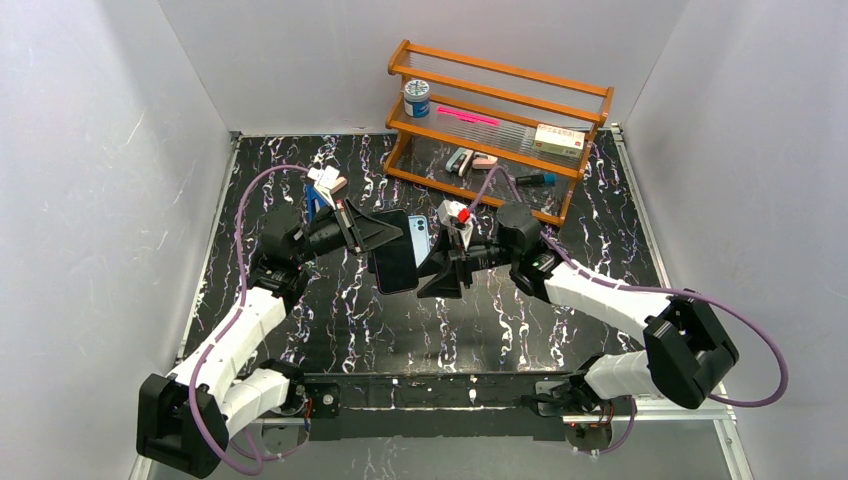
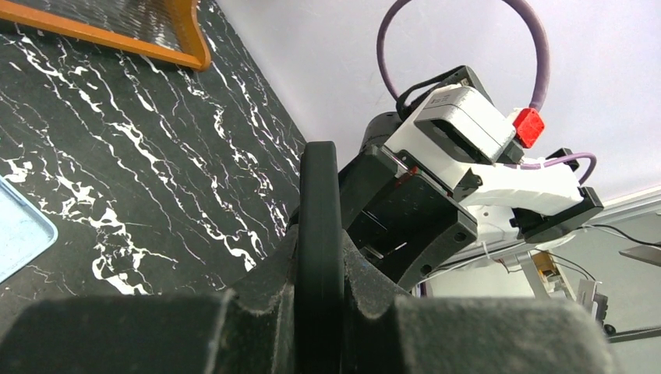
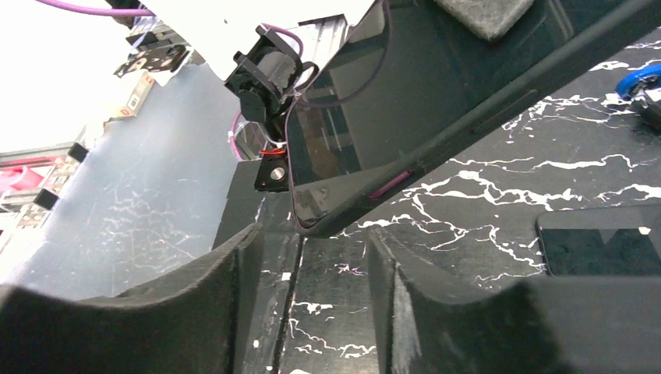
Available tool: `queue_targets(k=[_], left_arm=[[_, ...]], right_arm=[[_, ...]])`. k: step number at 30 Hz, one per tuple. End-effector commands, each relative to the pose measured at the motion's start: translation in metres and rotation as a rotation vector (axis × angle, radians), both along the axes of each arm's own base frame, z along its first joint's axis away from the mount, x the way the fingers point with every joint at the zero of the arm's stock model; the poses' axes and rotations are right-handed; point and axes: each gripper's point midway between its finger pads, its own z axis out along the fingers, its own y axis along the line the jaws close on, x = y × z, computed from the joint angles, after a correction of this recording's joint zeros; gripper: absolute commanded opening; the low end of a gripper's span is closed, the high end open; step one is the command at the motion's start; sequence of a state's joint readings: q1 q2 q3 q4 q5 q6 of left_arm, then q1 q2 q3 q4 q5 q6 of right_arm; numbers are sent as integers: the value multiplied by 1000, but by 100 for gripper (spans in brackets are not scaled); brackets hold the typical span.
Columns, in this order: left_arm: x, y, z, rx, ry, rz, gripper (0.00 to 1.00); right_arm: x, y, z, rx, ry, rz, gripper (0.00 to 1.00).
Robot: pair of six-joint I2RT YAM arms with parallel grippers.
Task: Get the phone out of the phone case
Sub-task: Remove the phone case from the phone.
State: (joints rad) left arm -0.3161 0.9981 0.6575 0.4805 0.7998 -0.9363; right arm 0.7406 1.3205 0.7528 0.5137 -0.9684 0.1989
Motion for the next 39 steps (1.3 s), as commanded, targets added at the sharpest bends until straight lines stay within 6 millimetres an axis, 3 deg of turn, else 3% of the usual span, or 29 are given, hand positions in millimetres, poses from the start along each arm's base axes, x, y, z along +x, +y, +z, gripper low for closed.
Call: queue_targets(k=[1,9,29,32,37,39], left_arm=[[-10,-1,39,-57,-122,-44,0],[-12,-2,42,-72,-126,-54,0],[-20,-1,41,-72,-149,-74,0],[-20,-2,41,-74,-147,-75,0],[-16,-3,41,-100,-79,-62,0],[-12,-2,40,-117,-46,-42,0]], right_arm=[[-5,3,24,59,-64,74,55],[-7,5,29,70,-57,101,38],[-7,10,37,93,-1,123,38],[-6,10,36,92,-6,122,28],[-5,9,28,80,-55,123,3],[-4,9,25,79,-90,127,1]])
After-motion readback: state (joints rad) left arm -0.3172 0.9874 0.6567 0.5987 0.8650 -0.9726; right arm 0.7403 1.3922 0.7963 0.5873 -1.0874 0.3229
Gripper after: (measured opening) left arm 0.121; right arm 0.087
